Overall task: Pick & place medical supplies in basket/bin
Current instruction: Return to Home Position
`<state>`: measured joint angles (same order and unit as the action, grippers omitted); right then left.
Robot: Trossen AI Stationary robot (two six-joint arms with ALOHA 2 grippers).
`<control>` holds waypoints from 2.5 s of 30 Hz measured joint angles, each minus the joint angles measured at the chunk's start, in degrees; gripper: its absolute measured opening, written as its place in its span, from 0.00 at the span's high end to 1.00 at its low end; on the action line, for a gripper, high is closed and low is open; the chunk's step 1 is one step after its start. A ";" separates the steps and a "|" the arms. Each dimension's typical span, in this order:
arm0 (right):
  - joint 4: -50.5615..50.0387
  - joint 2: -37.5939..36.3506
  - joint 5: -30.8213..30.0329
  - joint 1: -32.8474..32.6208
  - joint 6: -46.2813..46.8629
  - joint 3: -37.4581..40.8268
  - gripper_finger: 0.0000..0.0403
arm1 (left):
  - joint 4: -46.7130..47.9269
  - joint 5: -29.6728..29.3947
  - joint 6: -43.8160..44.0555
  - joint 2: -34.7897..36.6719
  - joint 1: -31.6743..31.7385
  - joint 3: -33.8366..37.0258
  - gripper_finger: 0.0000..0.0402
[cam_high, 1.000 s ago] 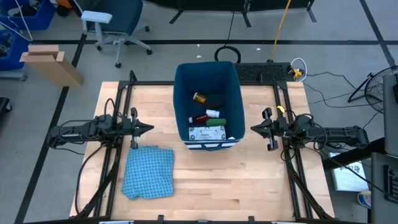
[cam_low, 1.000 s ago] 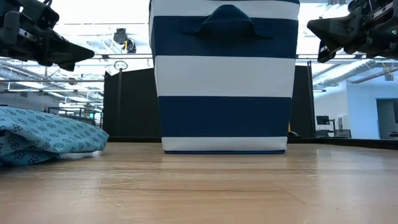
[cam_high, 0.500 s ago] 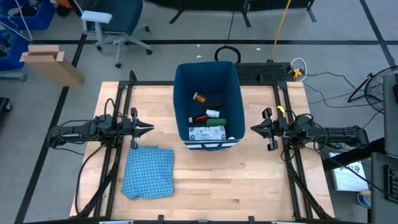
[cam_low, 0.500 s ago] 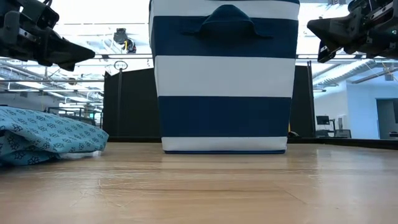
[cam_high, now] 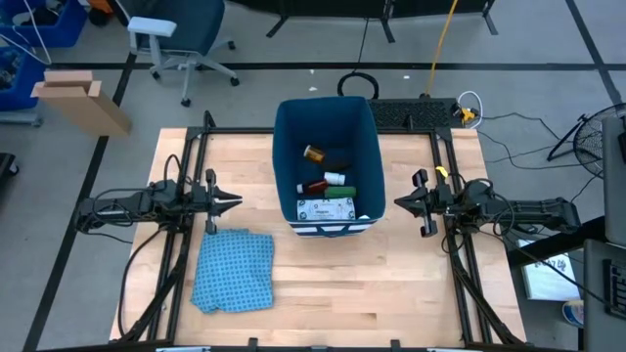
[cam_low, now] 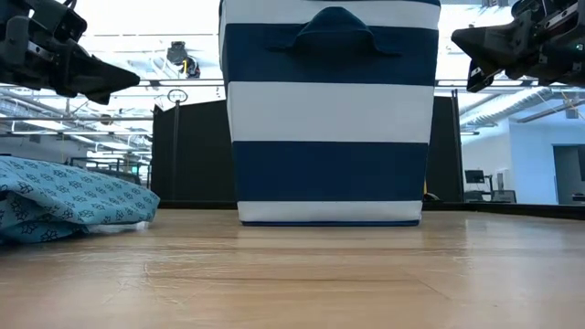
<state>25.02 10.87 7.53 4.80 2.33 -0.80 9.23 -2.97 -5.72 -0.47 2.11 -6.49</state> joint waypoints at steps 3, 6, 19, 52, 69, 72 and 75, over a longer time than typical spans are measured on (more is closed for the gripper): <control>0.00 0.00 0.00 0.00 0.00 -0.02 1.00 | -0.02 -0.01 0.00 0.00 0.00 0.01 0.86; 0.00 0.00 0.00 0.00 -0.01 0.01 1.00 | -0.02 0.01 0.00 0.00 0.00 0.01 0.87; -0.01 0.00 0.00 -0.02 -0.01 -0.02 1.00 | -0.02 0.01 -0.02 0.00 0.00 0.01 0.89; 0.00 0.01 0.01 -0.01 0.00 -0.01 1.00 | -0.02 0.01 -0.01 -0.02 -0.01 0.00 0.88; -0.01 0.02 0.00 -0.02 0.02 0.01 1.00 | -0.02 0.01 -0.01 -0.02 -0.01 0.00 0.88; -0.02 0.00 0.00 0.00 -0.01 0.01 1.00 | -0.02 0.01 -0.02 -0.02 -0.02 -0.01 0.88; 0.00 0.02 0.02 -0.02 0.00 -0.01 1.00 | -0.02 0.01 0.00 0.00 0.00 0.01 0.88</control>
<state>25.02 10.90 7.55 4.78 2.33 -0.82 9.21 -2.96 -5.72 -0.47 2.11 -6.48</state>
